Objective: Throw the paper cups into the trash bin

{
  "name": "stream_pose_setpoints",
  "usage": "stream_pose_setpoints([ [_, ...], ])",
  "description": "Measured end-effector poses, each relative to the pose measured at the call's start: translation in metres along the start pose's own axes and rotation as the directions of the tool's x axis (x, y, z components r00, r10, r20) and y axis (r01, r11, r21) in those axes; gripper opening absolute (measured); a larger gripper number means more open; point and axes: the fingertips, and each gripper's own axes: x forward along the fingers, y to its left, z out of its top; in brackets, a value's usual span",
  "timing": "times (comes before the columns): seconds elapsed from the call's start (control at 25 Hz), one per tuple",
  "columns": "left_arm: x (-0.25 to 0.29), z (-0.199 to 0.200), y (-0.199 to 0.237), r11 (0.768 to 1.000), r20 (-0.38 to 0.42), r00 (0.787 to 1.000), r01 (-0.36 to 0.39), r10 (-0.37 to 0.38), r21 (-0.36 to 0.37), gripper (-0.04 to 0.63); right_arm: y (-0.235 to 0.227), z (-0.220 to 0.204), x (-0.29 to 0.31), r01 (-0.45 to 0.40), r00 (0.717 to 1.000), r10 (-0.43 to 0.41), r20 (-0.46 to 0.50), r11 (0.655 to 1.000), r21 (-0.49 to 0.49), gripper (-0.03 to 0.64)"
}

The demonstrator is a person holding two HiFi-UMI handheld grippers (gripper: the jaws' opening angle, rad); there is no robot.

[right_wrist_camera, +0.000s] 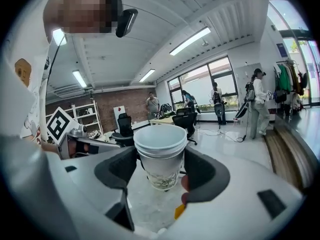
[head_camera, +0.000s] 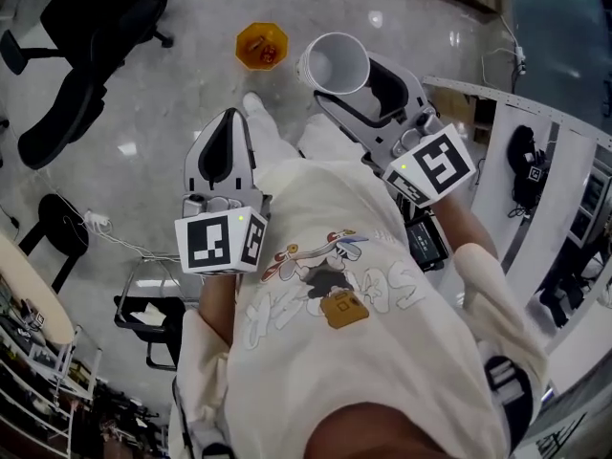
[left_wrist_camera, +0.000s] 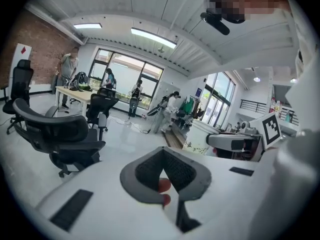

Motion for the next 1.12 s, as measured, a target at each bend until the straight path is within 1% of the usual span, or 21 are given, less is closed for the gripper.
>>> stream_pose_setpoints([
  [0.16,0.027,0.001,0.010,1.000,-0.019,1.000,-0.003,0.002,-0.017,0.003,-0.020,-0.004,0.023,-0.012,0.999,0.012,-0.034,1.000,0.012,0.304],
  [0.28,0.053,-0.007,0.019,1.000,-0.057,0.998,-0.014,0.013,-0.023,0.003,-0.040,-0.010,0.043,-0.032,0.998,0.032,-0.053,0.999,0.002,0.304],
  [0.36,0.070,-0.015,0.026,0.999,-0.085,0.996,-0.036,0.034,-0.020,0.003,-0.056,-0.016,0.057,-0.052,0.996,0.051,-0.068,0.999,-0.008,0.304],
  [0.44,0.081,-0.027,0.029,0.997,-0.114,0.992,-0.059,0.054,-0.047,0.003,-0.069,-0.030,0.066,-0.066,0.993,0.065,-0.100,0.998,-0.007,0.304],
  [0.56,0.097,-0.042,0.031,0.994,-0.135,0.989,-0.074,0.063,-0.076,0.003,-0.086,-0.052,0.081,-0.085,0.987,0.084,-0.138,0.996,0.000,0.304],
  [0.64,0.111,-0.050,0.031,0.994,-0.142,0.988,-0.075,0.064,-0.075,0.003,-0.095,-0.066,0.093,-0.103,0.983,0.104,-0.153,0.995,0.014,0.304],
  [0.8,0.137,-0.069,0.031,0.995,-0.151,0.985,-0.086,0.078,-0.044,0.003,-0.110,-0.100,0.109,-0.134,0.973,0.137,-0.186,0.991,0.026,0.304],
  [0.96,0.161,-0.084,0.049,0.989,-0.171,0.977,-0.137,0.124,-0.063,0.003,-0.122,-0.131,0.133,-0.163,0.961,0.171,-0.216,0.985,0.055,0.302],
  [1.12,0.186,-0.100,0.067,0.981,-0.179,0.971,-0.174,0.157,-0.081,0.003,-0.138,-0.165,0.159,-0.172,0.951,0.182,-0.250,0.983,0.062,0.302],
])
